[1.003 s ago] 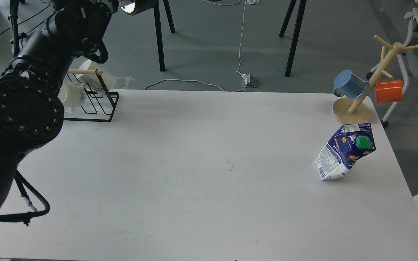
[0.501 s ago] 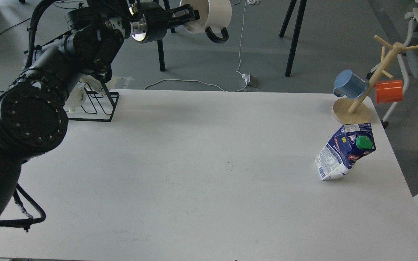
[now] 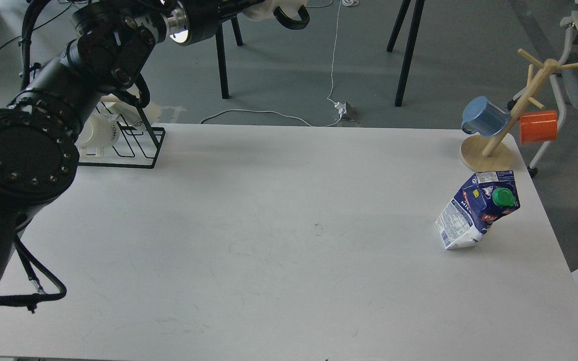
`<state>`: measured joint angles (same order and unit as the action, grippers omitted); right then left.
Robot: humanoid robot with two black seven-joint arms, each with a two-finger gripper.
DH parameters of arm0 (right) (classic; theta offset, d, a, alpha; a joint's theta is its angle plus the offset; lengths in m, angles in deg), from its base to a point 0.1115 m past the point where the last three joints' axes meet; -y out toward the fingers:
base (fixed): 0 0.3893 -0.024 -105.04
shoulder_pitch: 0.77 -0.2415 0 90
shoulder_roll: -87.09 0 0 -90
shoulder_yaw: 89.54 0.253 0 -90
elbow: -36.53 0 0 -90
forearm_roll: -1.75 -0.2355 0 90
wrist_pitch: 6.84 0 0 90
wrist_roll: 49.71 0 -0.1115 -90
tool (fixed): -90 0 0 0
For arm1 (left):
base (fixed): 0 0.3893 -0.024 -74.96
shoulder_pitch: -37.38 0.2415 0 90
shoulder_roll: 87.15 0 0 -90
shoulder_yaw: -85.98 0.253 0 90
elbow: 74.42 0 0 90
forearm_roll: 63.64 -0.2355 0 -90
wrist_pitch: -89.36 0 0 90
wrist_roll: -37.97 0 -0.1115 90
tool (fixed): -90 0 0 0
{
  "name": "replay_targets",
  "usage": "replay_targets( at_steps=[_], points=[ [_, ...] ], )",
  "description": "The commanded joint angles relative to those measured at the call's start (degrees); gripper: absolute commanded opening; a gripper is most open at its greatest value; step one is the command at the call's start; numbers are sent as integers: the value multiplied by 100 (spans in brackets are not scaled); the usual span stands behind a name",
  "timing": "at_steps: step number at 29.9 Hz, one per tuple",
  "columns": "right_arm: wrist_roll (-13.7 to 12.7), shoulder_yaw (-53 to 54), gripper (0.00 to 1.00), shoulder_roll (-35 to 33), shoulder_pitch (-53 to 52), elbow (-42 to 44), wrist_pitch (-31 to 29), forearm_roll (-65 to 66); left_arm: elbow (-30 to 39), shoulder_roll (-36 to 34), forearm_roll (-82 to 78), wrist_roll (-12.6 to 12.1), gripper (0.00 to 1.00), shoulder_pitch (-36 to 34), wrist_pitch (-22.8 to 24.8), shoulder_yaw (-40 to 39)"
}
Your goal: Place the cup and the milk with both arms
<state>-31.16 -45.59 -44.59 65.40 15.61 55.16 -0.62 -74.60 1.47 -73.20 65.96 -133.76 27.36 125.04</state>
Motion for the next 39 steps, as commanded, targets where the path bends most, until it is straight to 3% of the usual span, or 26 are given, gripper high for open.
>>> replay_targets(
  at_steps=[1, 9, 18, 25, 39],
  points=[
    [0, -9, 100, -7, 2, 8, 0, 0, -17, 60, 16, 1, 7, -156, 1, -48],
    [0, -9, 100, 2, 20, 8, 0, 0, -342, 139, -554, 1, 7, -218, 1, 75],
    [0, -9, 100, -7, 20, 8, 0, 0, -369, 139, -3751, 1, 6, -394, 1, 58],
    [0, -9, 100, 2, 72, 61, 0, 0, -255, 139, -4764, 1, 7, -184, 1, 171],
    [0, -27, 100, 10, 81, 219, 0, 0, 2354, 139, -6196, 1, 6, -139, 1, 330]
  ],
)
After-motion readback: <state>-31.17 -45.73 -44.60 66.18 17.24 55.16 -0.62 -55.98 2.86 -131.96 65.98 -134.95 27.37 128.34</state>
